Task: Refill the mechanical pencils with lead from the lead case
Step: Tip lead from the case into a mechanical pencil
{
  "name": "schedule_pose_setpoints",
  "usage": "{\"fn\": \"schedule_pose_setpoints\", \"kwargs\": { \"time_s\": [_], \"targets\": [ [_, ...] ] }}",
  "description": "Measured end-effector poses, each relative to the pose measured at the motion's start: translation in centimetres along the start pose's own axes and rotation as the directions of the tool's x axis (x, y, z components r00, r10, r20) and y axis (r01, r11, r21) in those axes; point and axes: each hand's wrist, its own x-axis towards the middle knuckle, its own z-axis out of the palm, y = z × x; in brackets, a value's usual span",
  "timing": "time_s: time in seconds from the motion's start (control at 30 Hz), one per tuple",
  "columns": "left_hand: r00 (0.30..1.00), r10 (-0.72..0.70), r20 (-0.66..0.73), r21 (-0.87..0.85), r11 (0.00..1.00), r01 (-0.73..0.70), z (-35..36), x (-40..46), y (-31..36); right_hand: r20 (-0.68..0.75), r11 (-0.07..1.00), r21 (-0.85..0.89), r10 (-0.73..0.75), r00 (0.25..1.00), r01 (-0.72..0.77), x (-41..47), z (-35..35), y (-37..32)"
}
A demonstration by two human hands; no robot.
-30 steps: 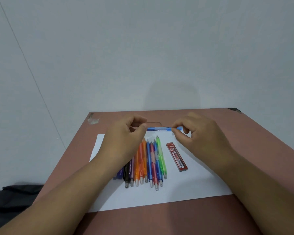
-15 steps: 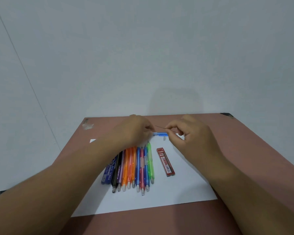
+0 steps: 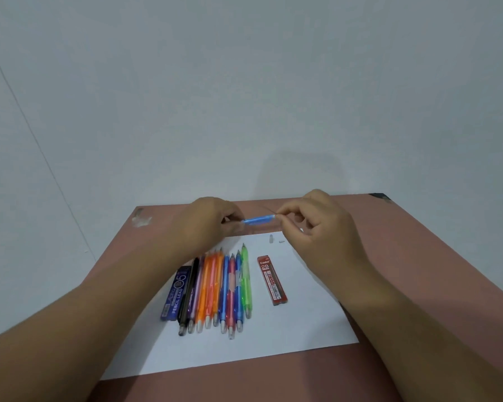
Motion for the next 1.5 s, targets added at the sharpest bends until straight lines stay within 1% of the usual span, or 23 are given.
{"fn": "schedule_pose_setpoints", "kwargs": {
  "time_s": [0.1,0.2,0.27,0.33,0.4,0.5,0.57,0.6,0.67,0.73,0.8,0.83,0.9,1.03,1.2,1.37,1.5],
  "targets": [
    [0.989,-0.023,-0.149,-0.068,0.998,0.013,-1.1,-1.9,-0.4,-0.054,0.979,0.184,0.094,0.994,-0.082,0.2,-0.5,-0.9],
    [0.953,-0.009,-0.302,-0.157,0.987,-0.041,-1.6,-4.1,-0.2,-0.078,0.912,0.381,0.199,0.977,-0.156,0.2,-1.2,-2.6],
    [0.92,0.01,-0.392,-0.213,0.972,-0.102,-1.8,-5.3,0.0,-0.059,0.846,0.493,0.266,0.962,-0.203,0.4,-1.5,-4.1],
    [0.895,-0.009,-0.446,-0.26,0.958,-0.119,-1.7,-5.9,0.1,-0.008,0.79,0.562,0.302,0.953,-0.245,0.8,-1.7,-5.6],
    [0.896,-0.088,-0.436,-0.364,0.927,-0.086,-1.6,-6.2,0.2,0.057,0.749,0.598,0.317,0.947,-0.287,1.3,-1.7,-6.8],
    [0.907,-0.208,-0.365,-0.59,0.806,-0.052,-1.4,-6.1,0.2,0.13,0.688,0.638,0.346,0.929,-0.345,2.2,-1.3,-7.7],
    [0.912,-0.25,-0.323,-0.67,0.742,-0.034,-1.4,-6.1,-0.1,0.148,0.635,0.666,0.401,0.904,-0.39,2.9,-0.7,-7.7],
    [0.914,-0.253,-0.316,-0.678,0.735,-0.031,-1.4,-6.1,-0.3,0.159,0.606,0.677,0.432,0.888,-0.417,3.2,-0.4,-7.6],
    [0.923,-0.239,-0.3,-0.659,0.752,-0.019,-1.5,-6.2,-0.8,0.189,0.552,0.691,0.484,0.854,-0.466,3.9,0.4,-7.5],
    [0.934,-0.225,-0.278,-0.635,0.772,-0.003,-1.4,-6.3,-1.3,0.231,0.466,0.73,0.521,0.822,-0.501,4.3,1.0,-7.3],
    [0.939,-0.211,-0.271,-0.624,0.781,-0.004,-1.3,-6.4,-1.8,0.259,0.39,0.767,0.538,0.802,-0.509,4.3,1.4,-7.2],
    [0.94,-0.199,-0.276,-0.624,0.782,-0.018,-1.4,-6.4,-2.0,0.256,0.381,0.775,0.539,0.802,-0.504,4.2,1.5,-7.2],
    [0.942,-0.163,-0.292,-0.614,0.787,-0.054,-1.4,-6.4,-2.4,0.229,0.405,0.779,0.526,0.819,-0.478,3.6,1.5,-7.3],
    [0.953,-0.098,-0.286,-0.546,0.834,-0.079,-1.2,-6.1,-2.5,0.114,0.604,0.706,0.418,0.901,-0.37,2.1,1.0,-7.9],
    [0.952,-0.034,-0.304,-0.512,0.849,-0.133,-0.5,-5.9,-2.1,0.057,0.73,0.633,0.286,0.956,-0.256,1.0,0.7,-8.5],
    [0.964,-0.027,-0.265,-0.493,0.863,-0.112,-0.2,-6.1,-2.0,0.06,0.758,0.617,0.222,0.973,-0.212,0.7,0.7,-8.6],
    [0.961,-0.011,-0.275,-0.447,0.887,-0.118,-0.2,-6.1,-1.8,0.078,0.755,0.621,0.208,0.975,-0.21,0.5,1.0,-8.7]
  ]
}}
